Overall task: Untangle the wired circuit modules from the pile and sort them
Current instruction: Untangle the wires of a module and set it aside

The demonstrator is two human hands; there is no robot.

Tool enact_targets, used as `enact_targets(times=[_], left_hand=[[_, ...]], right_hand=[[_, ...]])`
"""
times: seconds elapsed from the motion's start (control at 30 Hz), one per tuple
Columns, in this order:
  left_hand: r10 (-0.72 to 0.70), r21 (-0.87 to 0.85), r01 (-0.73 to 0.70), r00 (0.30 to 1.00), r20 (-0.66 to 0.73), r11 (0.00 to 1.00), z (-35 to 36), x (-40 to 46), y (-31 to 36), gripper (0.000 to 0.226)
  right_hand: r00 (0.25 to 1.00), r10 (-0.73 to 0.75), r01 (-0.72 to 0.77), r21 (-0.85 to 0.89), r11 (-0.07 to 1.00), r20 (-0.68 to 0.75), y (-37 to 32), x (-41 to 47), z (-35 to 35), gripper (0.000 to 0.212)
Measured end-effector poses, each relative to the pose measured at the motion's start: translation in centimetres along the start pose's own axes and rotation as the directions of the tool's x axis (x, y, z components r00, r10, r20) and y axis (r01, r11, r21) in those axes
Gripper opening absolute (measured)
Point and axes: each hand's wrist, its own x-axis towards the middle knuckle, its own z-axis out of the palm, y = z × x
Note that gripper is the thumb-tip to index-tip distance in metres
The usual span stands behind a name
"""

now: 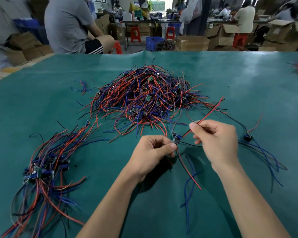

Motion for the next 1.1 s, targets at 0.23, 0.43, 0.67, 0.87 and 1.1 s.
enact_targets(times=[0.23,0.43,0.67,0.87,1.1], left_hand=[[0.019,-0.007,-0.019,1.0,-0.015,1.0,0.2,-0.1,0.0,0.014],[0.029,-0.189,-0.061,0.986,-0.167,0.98,-0.4,0.2,0.2,0.019],[0.059,-0.076,-0.063,0.997,-0.054,0.995,-0.3,-0.1,0.1,0.019],[0.0,-0.061,0.0,1.0,-0.001,0.998,-0.2,-0.1,0.0,0.021],[-0.017,-0.042,0.02,0.997,0.076,0.999,-0.4,-0.2,-0.2,0.015]], right_hand=[[0.839,0.198,0.007,0.375,0.927,-0.507,0.1,1.5,-2.3,0.019],[0.948,0.204,-0.121,0.319,0.94,-0.243,-0.5,0.2,-0.5,0.021],[0.957,-0.007,-0.034,0.136,0.99,0.292,-0.7,-2.6,3.1,0.014],[0.982,-0.017,-0.016,0.175,0.984,0.189,-0.7,-2.2,2.6,0.011],[0.973,0.219,-0.159,0.468,0.869,-0.076,-1.7,0.2,-0.6,0.012]])
